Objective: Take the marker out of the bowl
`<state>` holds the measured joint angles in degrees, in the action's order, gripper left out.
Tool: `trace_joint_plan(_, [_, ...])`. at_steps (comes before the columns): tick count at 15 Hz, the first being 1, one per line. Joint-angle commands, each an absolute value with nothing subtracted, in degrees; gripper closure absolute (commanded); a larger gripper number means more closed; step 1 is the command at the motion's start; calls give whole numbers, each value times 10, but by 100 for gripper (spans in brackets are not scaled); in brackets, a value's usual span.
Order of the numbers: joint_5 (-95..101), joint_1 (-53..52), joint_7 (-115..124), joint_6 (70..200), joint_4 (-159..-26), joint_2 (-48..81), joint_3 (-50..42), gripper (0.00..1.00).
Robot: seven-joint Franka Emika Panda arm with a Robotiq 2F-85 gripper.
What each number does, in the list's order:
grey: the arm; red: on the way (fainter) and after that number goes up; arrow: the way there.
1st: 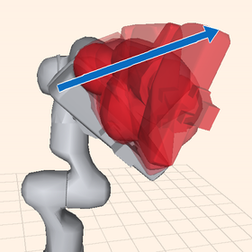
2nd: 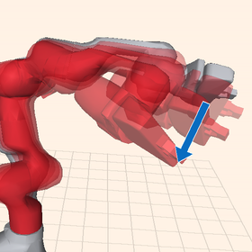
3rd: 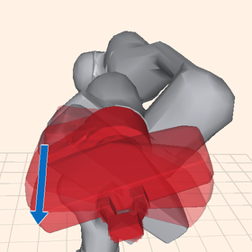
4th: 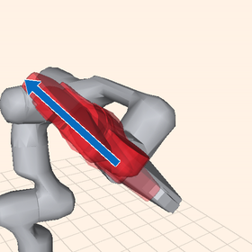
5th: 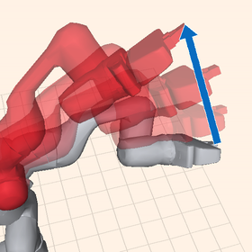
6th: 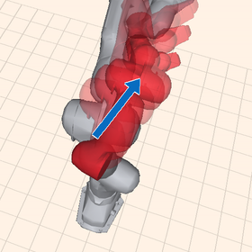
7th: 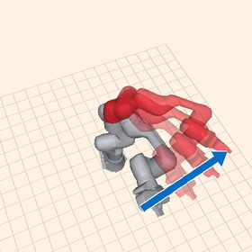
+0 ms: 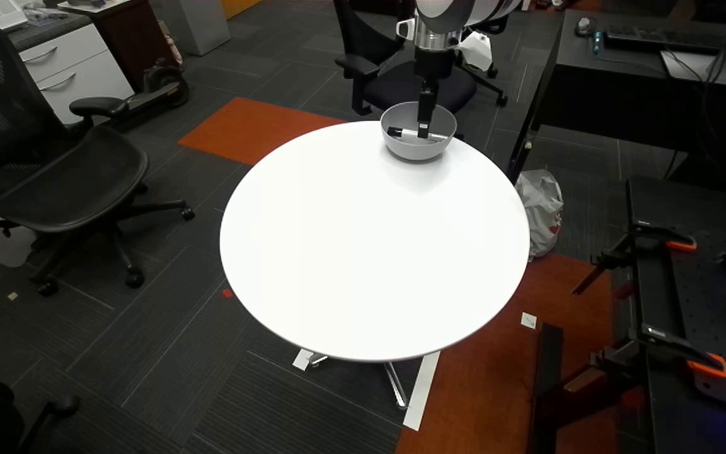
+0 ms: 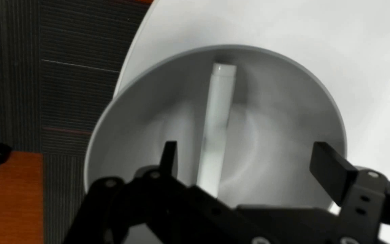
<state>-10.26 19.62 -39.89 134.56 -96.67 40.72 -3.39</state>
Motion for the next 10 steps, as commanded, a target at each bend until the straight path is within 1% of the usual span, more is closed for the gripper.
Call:
trace_joint_plan(1, [-76, 203, -378, 1301, -912, 441, -30, 0])
trace_joint_plan(10, [-50, 202, -371, 1259, -842, 485, -30, 0])
